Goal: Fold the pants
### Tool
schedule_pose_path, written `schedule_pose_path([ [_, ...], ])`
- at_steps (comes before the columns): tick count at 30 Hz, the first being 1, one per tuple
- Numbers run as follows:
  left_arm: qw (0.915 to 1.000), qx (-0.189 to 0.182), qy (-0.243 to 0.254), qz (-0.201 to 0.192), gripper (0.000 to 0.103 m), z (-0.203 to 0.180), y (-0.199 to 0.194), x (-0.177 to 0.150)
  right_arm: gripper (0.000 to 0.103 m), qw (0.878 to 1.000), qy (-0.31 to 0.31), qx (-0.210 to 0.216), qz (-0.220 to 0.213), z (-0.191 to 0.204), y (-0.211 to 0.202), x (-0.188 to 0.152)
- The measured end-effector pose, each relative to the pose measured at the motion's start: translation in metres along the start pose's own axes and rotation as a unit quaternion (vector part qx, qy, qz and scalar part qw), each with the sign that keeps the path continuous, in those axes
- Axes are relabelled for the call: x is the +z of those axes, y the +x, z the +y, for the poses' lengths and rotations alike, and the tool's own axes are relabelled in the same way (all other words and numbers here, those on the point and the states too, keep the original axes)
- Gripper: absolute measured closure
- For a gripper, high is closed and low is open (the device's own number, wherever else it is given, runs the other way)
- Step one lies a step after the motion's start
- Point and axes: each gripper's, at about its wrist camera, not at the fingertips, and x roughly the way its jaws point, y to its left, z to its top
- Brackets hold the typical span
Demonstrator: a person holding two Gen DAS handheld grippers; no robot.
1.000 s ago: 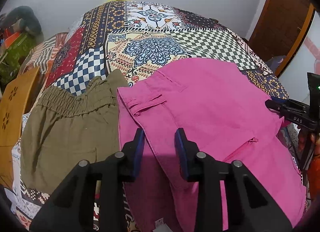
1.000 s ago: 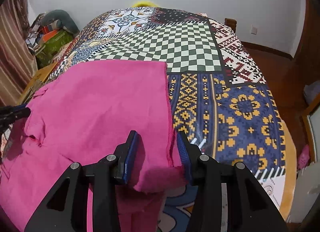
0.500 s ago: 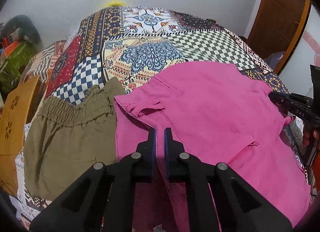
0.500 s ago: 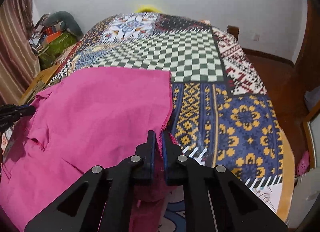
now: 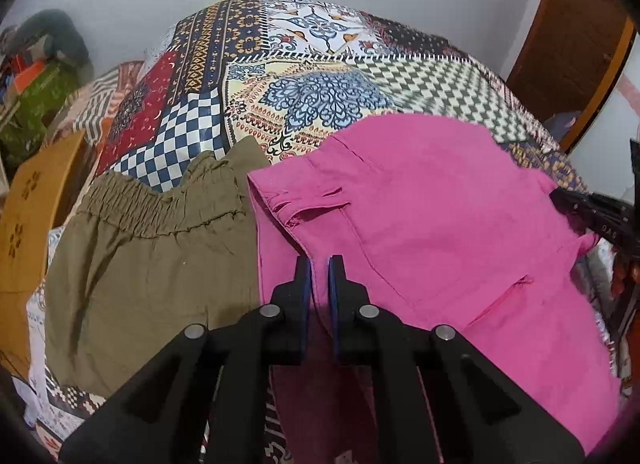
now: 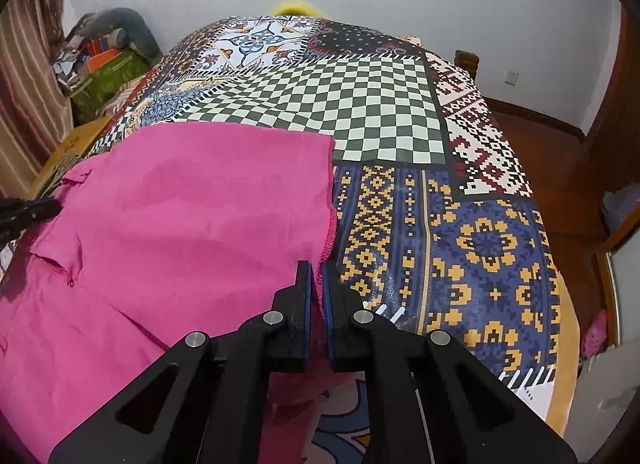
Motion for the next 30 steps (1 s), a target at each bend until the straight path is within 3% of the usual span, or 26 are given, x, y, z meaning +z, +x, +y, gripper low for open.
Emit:
schedule_pose_path([
  [6,0.9997,-0.001,-0.017,-0.017,0.093,0.009,-0.026,0.007,0.091,0.999,0.030,0.024,-0.002,-0.005,-0.015,0.008],
  [10,0.9990,0.011,-0.021,-0.037,0.089,0.016,-0.046,0.014,0.072,0.999,0.024,0.021,-0.027,0.002,-0.033,0.015],
  [18,0.9981,0.019,-0.021,-0.054,0.087,0.023,-0.062,0.032,0.071,0.998,0.015,0.017,-0.065,0.012,-0.060,0.040],
  [20,0.9982,0.022,-0.015,-0.054,0.080,0.022,-0.062,0.035,0.067,0.997,0.017,0.018,-0.072,0.014,-0.065,0.046],
  [22,0.9980,0.026,-0.010,-0.056,0.063,0.022,-0.060,0.039,0.060,0.997,0.018,0.018,-0.079,0.015,-0.067,0.052],
  [23,0.9980,0.027,-0.009,-0.057,0.060,0.022,-0.059,0.040,0.058,0.996,0.018,0.018,-0.081,0.016,-0.068,0.055],
  [30,0.9988,0.026,-0.016,-0.037,0.059,0.031,-0.029,0.048,0.056,0.997,0.005,0.016,-0.072,0.016,-0.045,0.073],
])
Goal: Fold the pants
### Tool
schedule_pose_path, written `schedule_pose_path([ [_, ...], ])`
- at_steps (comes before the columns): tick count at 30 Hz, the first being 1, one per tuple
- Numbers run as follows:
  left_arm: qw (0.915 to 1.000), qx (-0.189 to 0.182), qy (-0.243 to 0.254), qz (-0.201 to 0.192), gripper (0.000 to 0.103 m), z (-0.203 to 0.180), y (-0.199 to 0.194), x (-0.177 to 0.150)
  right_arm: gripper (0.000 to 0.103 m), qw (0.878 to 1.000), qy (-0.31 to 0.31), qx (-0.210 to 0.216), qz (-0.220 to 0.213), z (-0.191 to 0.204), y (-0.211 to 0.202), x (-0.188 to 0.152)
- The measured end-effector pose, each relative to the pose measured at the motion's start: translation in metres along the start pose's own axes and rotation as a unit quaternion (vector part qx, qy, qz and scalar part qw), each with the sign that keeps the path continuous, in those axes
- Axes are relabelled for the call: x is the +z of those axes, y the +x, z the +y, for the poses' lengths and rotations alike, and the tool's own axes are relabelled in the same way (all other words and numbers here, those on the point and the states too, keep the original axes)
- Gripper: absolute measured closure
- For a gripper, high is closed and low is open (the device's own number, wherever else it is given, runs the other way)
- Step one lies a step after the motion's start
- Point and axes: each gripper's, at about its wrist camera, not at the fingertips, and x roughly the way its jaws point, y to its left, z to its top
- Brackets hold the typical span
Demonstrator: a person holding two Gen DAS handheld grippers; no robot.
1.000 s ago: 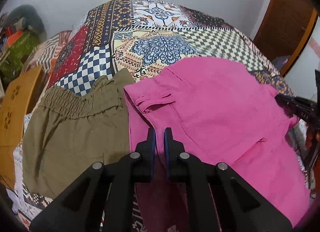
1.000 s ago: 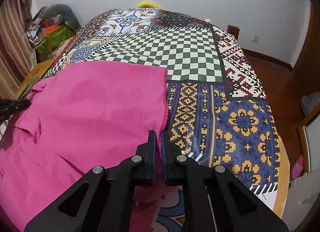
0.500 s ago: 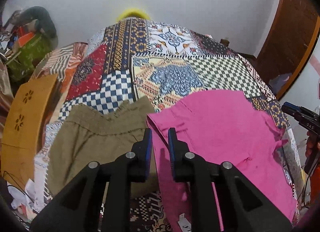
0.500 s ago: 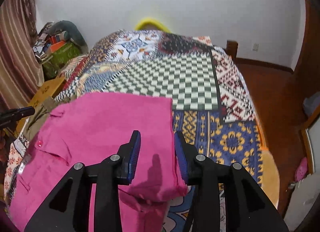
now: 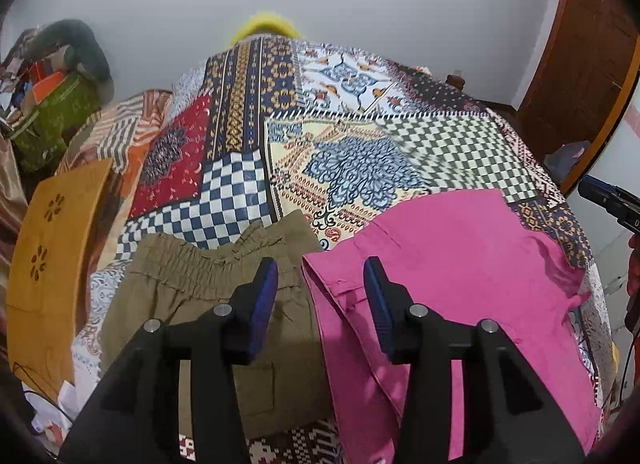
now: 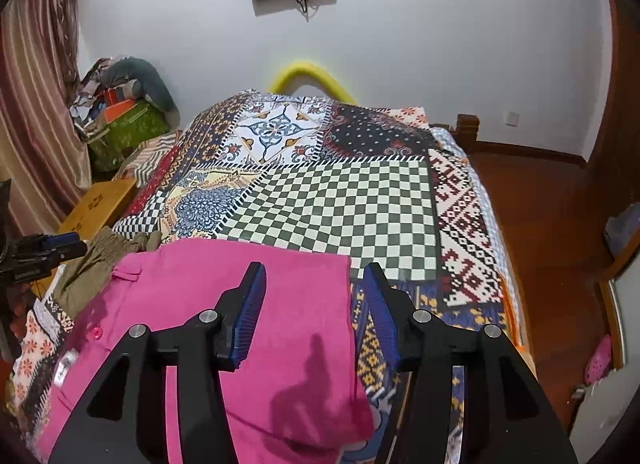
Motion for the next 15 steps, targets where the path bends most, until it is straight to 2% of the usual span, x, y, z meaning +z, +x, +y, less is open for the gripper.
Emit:
schedule_pose_path([
  [10,0.9989,-0.018,-0.009,0.042,0.059,0.006,0.057,-0.002,0.056,0.998,-0.010,0.000,0.054,-0.017,0.063,-0.006],
  [15,0.9978,-0.014,0.000,0.064,0.059,0.004,0.080,-0.005,0.056,0.997,-0.015,0.003,0.077,-0.024,0.087,-0.010],
])
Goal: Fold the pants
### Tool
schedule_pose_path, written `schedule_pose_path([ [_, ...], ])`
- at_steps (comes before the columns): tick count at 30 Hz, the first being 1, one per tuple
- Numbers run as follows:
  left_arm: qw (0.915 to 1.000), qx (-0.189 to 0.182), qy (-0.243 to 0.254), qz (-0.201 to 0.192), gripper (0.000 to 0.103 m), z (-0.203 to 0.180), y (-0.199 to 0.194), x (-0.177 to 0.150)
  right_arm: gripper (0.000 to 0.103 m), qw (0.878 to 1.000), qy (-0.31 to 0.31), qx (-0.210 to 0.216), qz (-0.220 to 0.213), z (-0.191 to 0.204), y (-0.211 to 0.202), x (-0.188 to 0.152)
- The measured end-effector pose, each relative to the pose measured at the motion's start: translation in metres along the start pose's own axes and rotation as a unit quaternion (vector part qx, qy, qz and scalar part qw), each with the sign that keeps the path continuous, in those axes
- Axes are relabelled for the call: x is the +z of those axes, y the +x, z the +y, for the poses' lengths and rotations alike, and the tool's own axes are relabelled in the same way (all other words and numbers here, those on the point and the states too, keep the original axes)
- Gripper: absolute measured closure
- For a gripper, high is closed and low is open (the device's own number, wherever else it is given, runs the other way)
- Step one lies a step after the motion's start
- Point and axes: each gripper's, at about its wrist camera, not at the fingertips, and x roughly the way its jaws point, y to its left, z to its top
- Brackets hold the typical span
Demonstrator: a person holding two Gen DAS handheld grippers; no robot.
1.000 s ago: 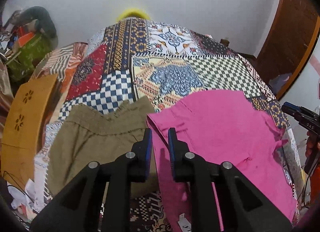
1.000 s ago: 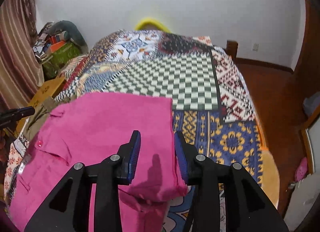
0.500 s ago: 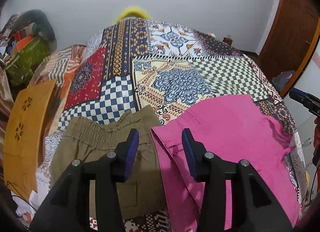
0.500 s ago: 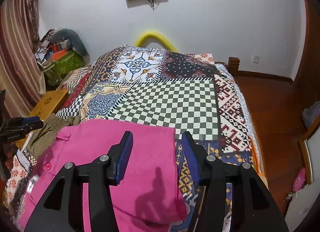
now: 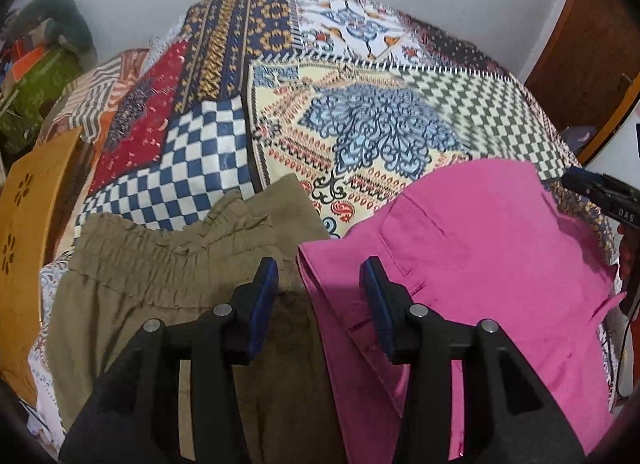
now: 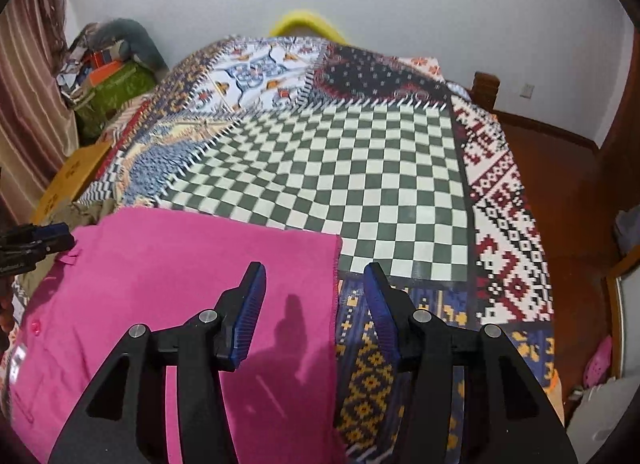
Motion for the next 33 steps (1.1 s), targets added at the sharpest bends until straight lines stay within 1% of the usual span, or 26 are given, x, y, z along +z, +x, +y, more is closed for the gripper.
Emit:
schedule_pose_path([
  [6,0.9999,0.001,0.015,-0.003,0.059,-0.003,0.006,0.002,0.056,1.000,-0.017,0.000,0.022,-0.003,0.021,0.004],
  [10,0.9999,-0.002,0.013,-0.003,0.059,-0.002,0.009,0.003,0.056,0.999,-0.021,0.004,0.025,-0.006,0.028,0.006],
  [11,0.9999,-0.004,0.012,-0.006,0.060,-0.003,0.009,0.003,0.056,0.999,-0.023,0.001,0.024,-0.007,0.029,0.006],
  [13,0.9998,-0.017,0.013,0.000,0.069,-0.003,0.012,0.003,0.056,0.999,-0.025,0.000,0.024,-0.007,0.034,0.009],
  [17,0.9995,-0.027,0.014,0.008,0.070,-0.003,0.019,0.001,0.056,0.999,-0.034,0.005,0.033,-0.007,0.046,0.015],
  [21,0.9994,-0.032,0.013,0.008,0.075,-0.001,0.020,0.002,0.056,0.998,-0.038,0.012,0.038,-0.006,0.055,0.017],
  [22,0.9994,-0.032,0.013,0.008,0.077,-0.001,0.020,0.002,0.058,0.999,-0.037,0.014,0.035,-0.006,0.056,0.017],
  [23,0.9994,-0.031,0.013,0.007,0.078,-0.001,0.020,0.002,0.067,0.999,-0.037,0.018,0.033,-0.005,0.056,0.017],
  [24,0.9994,-0.030,0.013,0.006,0.083,-0.001,0.020,0.002,0.073,0.999,-0.038,0.021,0.032,-0.004,0.056,0.016],
  [25,0.9993,-0.033,0.014,0.005,0.091,-0.002,0.019,0.002,0.082,0.998,-0.040,0.021,0.031,-0.003,0.057,0.015],
  [26,0.9992,-0.036,0.014,0.004,0.094,-0.003,0.019,0.003,0.085,0.998,-0.043,0.019,0.029,-0.002,0.057,0.014],
  [27,0.9994,-0.031,0.016,0.002,0.094,-0.005,0.017,0.003,0.089,0.998,-0.048,0.017,0.027,0.000,0.056,0.014],
  [28,0.9995,-0.023,0.020,-0.002,0.095,-0.007,0.016,0.003,0.096,0.998,-0.052,0.018,0.026,0.001,0.056,0.014],
  [30,0.9993,-0.004,0.035,-0.011,0.096,-0.013,0.012,0.004,0.097,0.998,-0.056,0.018,0.024,0.003,0.054,0.013],
  [33,0.9985,0.014,0.048,-0.022,0.097,-0.018,0.006,0.005,0.098,0.998,-0.060,0.010,0.005,0.004,0.046,0.014],
])
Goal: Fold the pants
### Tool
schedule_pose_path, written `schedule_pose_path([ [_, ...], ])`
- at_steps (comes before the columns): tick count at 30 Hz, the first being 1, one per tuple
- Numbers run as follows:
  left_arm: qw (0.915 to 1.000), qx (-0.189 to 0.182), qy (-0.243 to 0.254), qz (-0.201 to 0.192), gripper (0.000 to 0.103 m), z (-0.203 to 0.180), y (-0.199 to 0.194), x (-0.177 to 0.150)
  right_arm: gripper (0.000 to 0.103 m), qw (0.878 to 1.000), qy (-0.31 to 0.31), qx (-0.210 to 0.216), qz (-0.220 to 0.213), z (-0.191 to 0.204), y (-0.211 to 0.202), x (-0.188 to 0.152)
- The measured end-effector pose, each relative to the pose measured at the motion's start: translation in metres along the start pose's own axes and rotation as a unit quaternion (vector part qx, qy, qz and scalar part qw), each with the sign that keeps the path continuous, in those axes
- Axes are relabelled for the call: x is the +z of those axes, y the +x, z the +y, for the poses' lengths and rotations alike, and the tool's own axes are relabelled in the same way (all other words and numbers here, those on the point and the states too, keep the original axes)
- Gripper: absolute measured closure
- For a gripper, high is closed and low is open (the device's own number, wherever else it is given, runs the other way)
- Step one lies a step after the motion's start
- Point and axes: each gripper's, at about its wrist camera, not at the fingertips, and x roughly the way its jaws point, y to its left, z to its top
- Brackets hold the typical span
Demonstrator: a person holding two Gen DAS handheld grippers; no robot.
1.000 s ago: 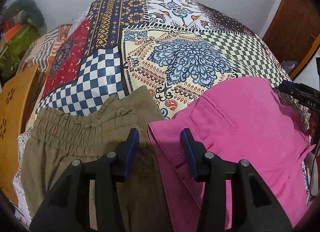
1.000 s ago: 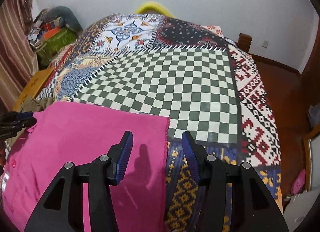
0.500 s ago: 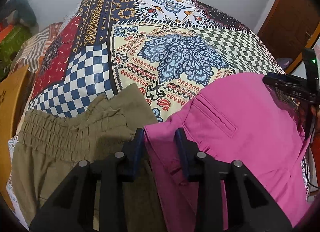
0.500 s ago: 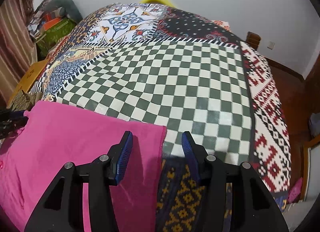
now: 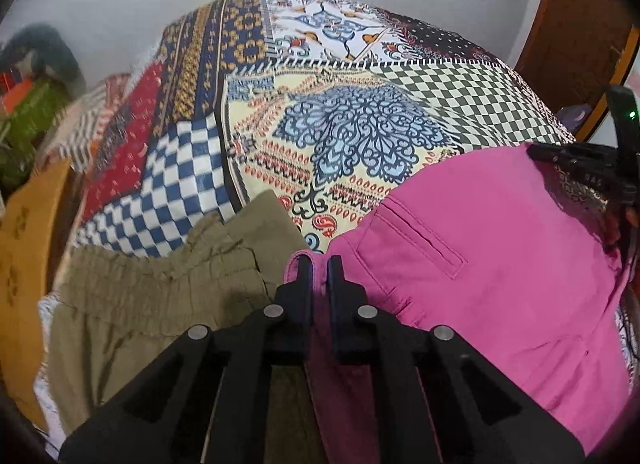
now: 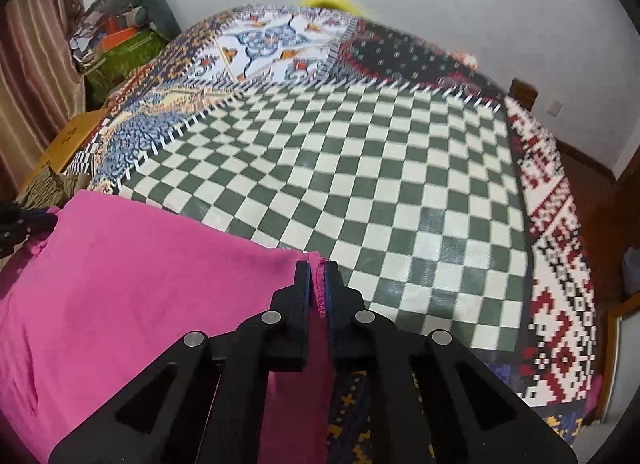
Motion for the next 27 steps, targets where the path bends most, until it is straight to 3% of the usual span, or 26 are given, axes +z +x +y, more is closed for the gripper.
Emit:
schedule_pose_path([
  [6,0.9996,0.007,-0.014,-0.025,0.097,0.006,-0.022,0.012,0.099,0.999,0.009,-0.017,-0.042,-0.004,-0.028,0.006],
  [10,0.9983,0.045,-0.002,-0.039,0.097,0.006,-0.034,0.022,0.101,0.997,0.008,-0.034,-0.069,-0.003,-0.049,0.015],
  [14,0.9990,0.012,-0.023,-0.036,0.097,0.014,-0.043,0.029,0.101,0.995,0.020,-0.025,-0.092,-0.008,-0.074,0.030],
  [16,0.9992,0.012,-0.018,-0.033,0.097,0.012,-0.045,0.028,0.101,0.996,0.020,-0.005,-0.081,-0.006,-0.080,0.032],
  [19,0.9994,0.022,-0.009,-0.024,0.097,0.006,-0.042,0.022,0.100,0.998,0.013,-0.009,-0.061,0.002,-0.076,0.030],
  [21,0.9995,0.024,-0.009,-0.019,0.097,0.006,-0.038,0.019,0.095,0.999,0.006,-0.002,-0.033,0.006,-0.065,0.027],
  [23,0.9996,0.019,-0.012,-0.018,0.097,0.008,-0.035,0.016,0.073,1.000,0.003,-0.001,-0.016,0.009,-0.053,0.025],
  [25,0.9996,0.013,-0.014,-0.019,0.097,0.011,-0.032,0.014,0.061,1.000,-0.006,0.000,-0.011,0.012,-0.043,0.024],
  [27,0.9997,0.008,-0.014,-0.019,0.097,0.013,-0.029,0.012,0.061,1.000,-0.014,0.002,-0.008,0.014,-0.034,0.024],
])
